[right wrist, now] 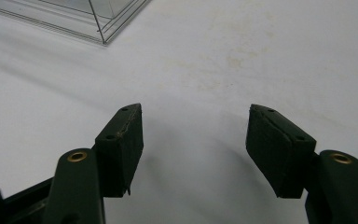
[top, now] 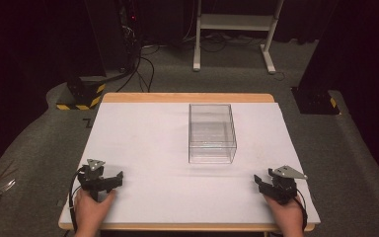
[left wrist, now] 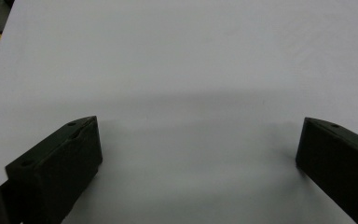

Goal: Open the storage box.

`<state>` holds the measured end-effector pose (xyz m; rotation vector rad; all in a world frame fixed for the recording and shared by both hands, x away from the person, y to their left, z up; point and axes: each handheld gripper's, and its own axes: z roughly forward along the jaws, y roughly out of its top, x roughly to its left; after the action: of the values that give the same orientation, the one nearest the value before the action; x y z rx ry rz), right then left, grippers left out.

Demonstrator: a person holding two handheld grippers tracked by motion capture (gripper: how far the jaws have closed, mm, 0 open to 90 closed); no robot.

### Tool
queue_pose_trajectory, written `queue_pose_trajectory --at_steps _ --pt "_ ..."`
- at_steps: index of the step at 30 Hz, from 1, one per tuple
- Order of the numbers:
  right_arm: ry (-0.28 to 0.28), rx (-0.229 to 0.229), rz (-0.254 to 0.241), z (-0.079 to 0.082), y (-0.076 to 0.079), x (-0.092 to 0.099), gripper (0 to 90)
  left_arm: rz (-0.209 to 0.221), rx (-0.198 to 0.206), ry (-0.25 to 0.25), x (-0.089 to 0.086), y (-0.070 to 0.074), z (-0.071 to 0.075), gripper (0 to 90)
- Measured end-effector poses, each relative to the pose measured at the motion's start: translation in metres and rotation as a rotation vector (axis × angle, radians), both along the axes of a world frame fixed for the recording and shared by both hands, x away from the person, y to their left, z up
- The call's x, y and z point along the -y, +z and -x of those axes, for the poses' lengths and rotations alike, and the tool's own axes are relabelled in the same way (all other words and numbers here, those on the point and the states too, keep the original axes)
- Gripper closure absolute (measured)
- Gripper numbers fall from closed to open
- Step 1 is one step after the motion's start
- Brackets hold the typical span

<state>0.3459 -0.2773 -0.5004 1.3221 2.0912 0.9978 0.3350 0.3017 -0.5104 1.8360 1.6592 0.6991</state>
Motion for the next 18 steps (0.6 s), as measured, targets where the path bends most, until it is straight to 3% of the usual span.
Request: queue_pose_trajectory --at_steps 11,15,18 --pt "-0.002 0.011 -0.015 0.0013 0.0008 0.0014 36.3 0.0 0.0 0.0 0.0 0.0 0.0 0.3" --pt "0.005 0.031 -0.012 0.0034 0.0019 0.0008 36.6 0.0 0.0 0.0 0.0 0.0 0.0 0.3" --pt "0.027 0.061 0.016 0.0058 0.0027 -0.0021 36.6 0.0 0.0 0.0 0.0 0.0 -0.0001 0.3"
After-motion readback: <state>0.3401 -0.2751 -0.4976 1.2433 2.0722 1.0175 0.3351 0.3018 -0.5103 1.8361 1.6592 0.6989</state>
